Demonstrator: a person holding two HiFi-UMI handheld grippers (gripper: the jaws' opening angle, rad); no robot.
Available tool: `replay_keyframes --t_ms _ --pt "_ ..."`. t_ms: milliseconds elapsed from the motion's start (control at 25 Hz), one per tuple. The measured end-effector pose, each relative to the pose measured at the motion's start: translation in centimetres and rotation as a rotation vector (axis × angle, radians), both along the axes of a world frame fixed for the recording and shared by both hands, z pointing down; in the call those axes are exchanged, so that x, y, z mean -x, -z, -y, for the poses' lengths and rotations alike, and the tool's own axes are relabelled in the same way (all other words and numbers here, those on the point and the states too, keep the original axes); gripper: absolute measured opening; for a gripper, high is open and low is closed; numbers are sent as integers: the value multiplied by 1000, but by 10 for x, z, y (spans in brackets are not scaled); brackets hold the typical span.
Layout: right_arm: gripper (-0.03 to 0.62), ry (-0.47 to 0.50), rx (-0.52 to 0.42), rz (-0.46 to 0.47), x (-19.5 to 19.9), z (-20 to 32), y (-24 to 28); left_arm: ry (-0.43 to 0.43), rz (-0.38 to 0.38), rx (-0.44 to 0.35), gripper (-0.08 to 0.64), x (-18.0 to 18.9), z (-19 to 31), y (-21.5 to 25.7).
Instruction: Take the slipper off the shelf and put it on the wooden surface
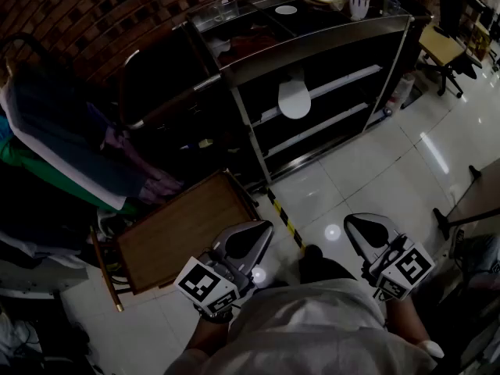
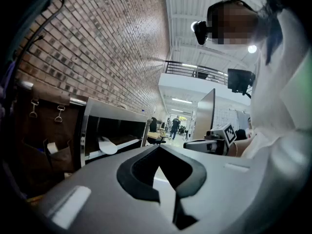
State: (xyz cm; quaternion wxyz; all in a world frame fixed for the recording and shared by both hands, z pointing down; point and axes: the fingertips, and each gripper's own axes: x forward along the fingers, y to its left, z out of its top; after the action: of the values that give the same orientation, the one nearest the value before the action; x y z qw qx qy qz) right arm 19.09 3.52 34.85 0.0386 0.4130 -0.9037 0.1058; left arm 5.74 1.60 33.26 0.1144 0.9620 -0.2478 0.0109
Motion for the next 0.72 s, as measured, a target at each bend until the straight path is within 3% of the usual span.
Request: replay_keyframes --t_ms 120,280,400,480,640,720 --pt "5 43 3 -1 -18 27 5 10 22 -16 -7 -26 24 3" --pt "5 57 39 35 -47 81 -15 23 -21 -12 -7 -56 62 5" --pt "5 57 98 59 -54 115 -40 -27 -1 -33 -6 -71 74 4" --pt "5 59 112 72 -53 138 -48 -50 20 -38 -6 -74 88 -1" --pt "48 26 170 54 -49 195 -74 -28 -48 4 -6 -68 141 -1" --pt "68 -6 199 54 -52 226 -84 -80 -65 -7 -7 -71 161 7"
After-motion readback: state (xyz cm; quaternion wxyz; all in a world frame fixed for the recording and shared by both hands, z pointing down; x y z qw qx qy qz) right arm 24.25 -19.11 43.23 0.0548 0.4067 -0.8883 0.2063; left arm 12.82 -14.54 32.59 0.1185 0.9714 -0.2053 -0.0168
